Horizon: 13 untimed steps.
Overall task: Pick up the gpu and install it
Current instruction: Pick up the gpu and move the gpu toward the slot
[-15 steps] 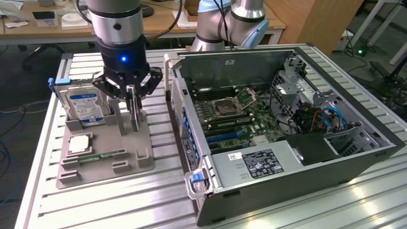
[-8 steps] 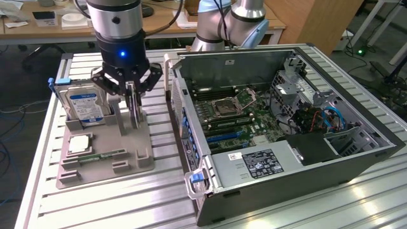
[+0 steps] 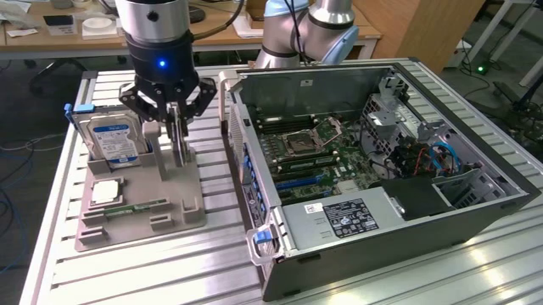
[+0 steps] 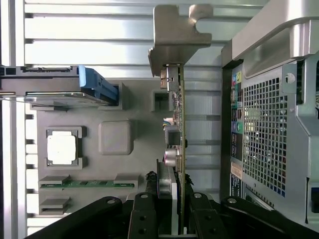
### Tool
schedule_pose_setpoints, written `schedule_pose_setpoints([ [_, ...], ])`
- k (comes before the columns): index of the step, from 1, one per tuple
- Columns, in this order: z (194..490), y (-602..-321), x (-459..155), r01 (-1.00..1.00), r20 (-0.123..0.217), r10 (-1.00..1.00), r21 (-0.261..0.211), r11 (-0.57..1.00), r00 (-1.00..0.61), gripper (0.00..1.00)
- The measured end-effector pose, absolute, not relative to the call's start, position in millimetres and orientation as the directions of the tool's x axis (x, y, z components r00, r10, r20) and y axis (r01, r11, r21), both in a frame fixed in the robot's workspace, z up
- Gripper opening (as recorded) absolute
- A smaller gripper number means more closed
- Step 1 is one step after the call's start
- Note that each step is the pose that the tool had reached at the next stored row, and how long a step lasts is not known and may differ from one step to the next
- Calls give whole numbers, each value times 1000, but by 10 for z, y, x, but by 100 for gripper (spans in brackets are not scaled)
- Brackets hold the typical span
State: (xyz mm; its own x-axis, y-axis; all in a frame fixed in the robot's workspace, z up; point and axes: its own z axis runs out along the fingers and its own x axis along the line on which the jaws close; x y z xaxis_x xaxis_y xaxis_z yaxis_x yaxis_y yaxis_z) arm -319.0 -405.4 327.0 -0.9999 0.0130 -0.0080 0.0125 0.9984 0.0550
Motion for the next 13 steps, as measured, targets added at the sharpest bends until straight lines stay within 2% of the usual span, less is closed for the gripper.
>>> schedule_pose_setpoints([
  [13, 3402, -4054, -3191, 13, -8, 13, 55, 998, -1000, 28],
])
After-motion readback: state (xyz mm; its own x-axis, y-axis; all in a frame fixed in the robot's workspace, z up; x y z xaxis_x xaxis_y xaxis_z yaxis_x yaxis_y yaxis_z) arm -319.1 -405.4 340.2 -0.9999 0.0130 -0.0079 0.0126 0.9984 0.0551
